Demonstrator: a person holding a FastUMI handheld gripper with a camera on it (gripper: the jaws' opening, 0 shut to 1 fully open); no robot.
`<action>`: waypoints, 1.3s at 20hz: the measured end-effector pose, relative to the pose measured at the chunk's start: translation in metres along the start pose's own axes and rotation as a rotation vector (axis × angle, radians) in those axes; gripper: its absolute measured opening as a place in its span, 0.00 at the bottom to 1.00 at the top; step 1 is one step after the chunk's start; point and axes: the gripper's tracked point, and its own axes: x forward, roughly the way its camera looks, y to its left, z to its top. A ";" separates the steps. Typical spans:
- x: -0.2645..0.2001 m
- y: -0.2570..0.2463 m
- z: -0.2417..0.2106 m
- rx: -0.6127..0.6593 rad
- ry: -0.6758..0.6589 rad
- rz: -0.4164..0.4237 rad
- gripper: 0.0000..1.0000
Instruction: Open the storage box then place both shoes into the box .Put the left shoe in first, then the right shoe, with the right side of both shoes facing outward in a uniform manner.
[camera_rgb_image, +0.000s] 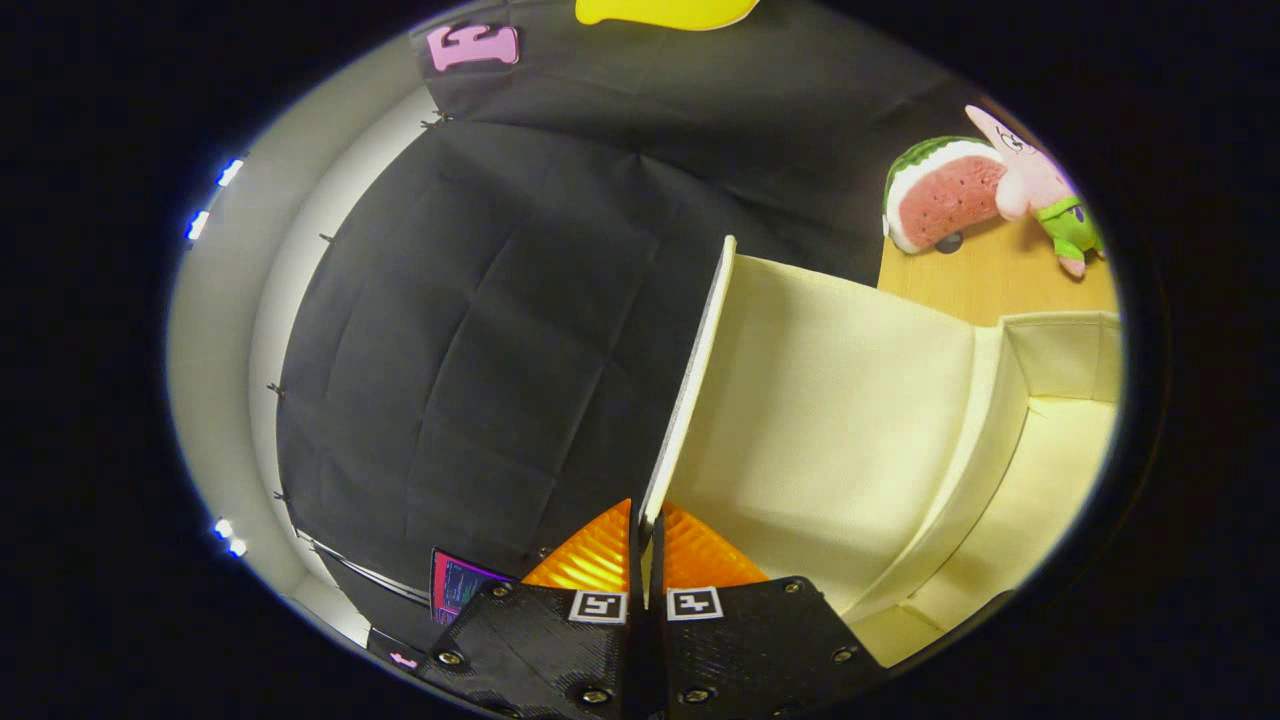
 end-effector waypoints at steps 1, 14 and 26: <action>0.012 -0.006 -0.001 -0.003 0.010 -0.014 0.00; 0.127 -0.143 -0.045 -0.097 0.114 -0.437 0.08; 0.066 -0.094 -0.011 -0.319 0.037 -0.464 0.34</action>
